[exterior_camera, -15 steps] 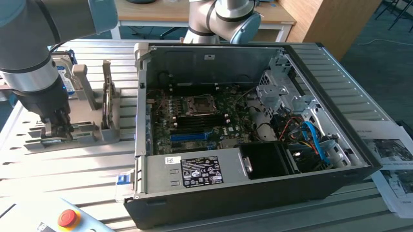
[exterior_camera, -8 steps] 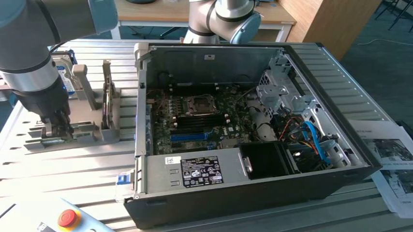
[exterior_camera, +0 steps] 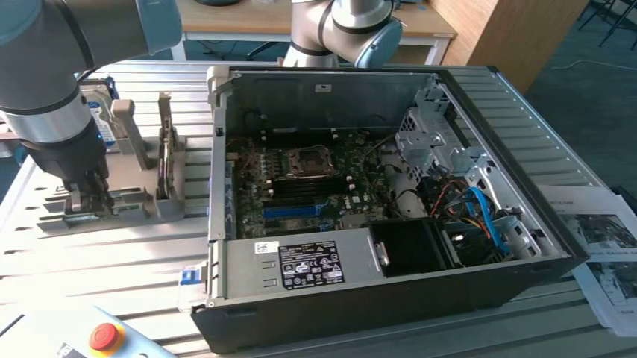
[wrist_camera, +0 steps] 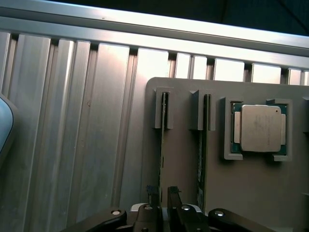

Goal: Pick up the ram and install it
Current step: 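Pick up the ram and move it above insertion slot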

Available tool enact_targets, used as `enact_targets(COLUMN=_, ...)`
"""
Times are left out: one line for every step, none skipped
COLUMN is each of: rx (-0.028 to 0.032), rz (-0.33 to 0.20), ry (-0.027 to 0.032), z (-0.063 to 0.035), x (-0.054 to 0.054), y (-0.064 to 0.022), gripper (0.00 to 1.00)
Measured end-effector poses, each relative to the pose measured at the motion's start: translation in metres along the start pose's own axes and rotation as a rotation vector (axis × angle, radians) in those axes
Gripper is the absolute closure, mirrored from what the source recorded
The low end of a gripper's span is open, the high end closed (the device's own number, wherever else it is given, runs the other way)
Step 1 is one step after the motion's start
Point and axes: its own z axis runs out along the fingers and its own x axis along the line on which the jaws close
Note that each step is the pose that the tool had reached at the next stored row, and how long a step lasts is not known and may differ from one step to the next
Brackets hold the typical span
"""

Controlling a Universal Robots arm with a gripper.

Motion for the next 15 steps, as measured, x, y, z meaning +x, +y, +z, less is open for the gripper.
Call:
enact_targets(rx=0.0001, rz=0.000, ry=-0.0001, z=0.0001, x=-0.0001, y=0.0000, gripper=0.79)
enact_targets(rx=0.0002, rz=0.000, ry=-0.0001, z=0.0001, x=-0.0001, y=-0.0001, gripper=0.79)
enact_targets(rx=0.0001, rz=0.000, ry=-0.0001, z=0.0000, x=-0.0002, y=-0.0001, gripper=0.79)
enact_targets(rx=0.0000, rz=0.000, ry=0.0001, z=-0.0003, x=-0.0002, y=-0.0001, gripper=0.79)
enact_targets(rx=0.0000, rz=0.000, ry=0.0001, z=-0.0006, x=-0.0003, y=-0.0002, gripper=0.79)
enact_targets(rx=0.0001, rz=0.000, ry=0.0002, z=-0.0007, x=-0.0003, y=-0.0002, gripper=0.79)
enact_targets(rx=0.0002, rz=0.000, ry=0.0002, z=-0.0009, x=-0.0003, y=-0.0002, gripper=0.79)
enact_targets(rx=0.0001, rz=0.000, ry=0.0002, z=-0.0009, x=-0.0003, y=-0.0002, gripper=0.79)
enact_targets(rx=0.0001, rz=0.000, ry=0.0002, z=-0.0010, x=-0.0003, y=-0.0001, gripper=0.79)
enact_targets(rx=0.0000, rz=0.000, ry=0.0003, z=-0.0010, x=-0.0003, y=-0.0001, gripper=0.79)
enact_targets(rx=-0.0001, rz=0.000, ry=0.0003, z=-0.0011, x=-0.0003, y=-0.0001, gripper=0.79)
enact_targets(rx=-0.0003, rz=0.000, ry=0.0004, z=-0.0012, x=-0.0002, y=-0.0004, gripper=0.79)
enact_targets(rx=-0.0005, rz=0.000, ry=0.0004, z=-0.0012, x=-0.0002, y=-0.0007, gripper=0.79)
enact_targets(rx=-0.0004, rz=0.000, ry=0.0003, z=-0.0011, x=-0.0002, y=-0.0009, gripper=0.79)
enact_targets(rx=-0.0005, rz=0.000, ry=0.0004, z=-0.0011, x=-0.0002, y=-0.0009, gripper=0.79)
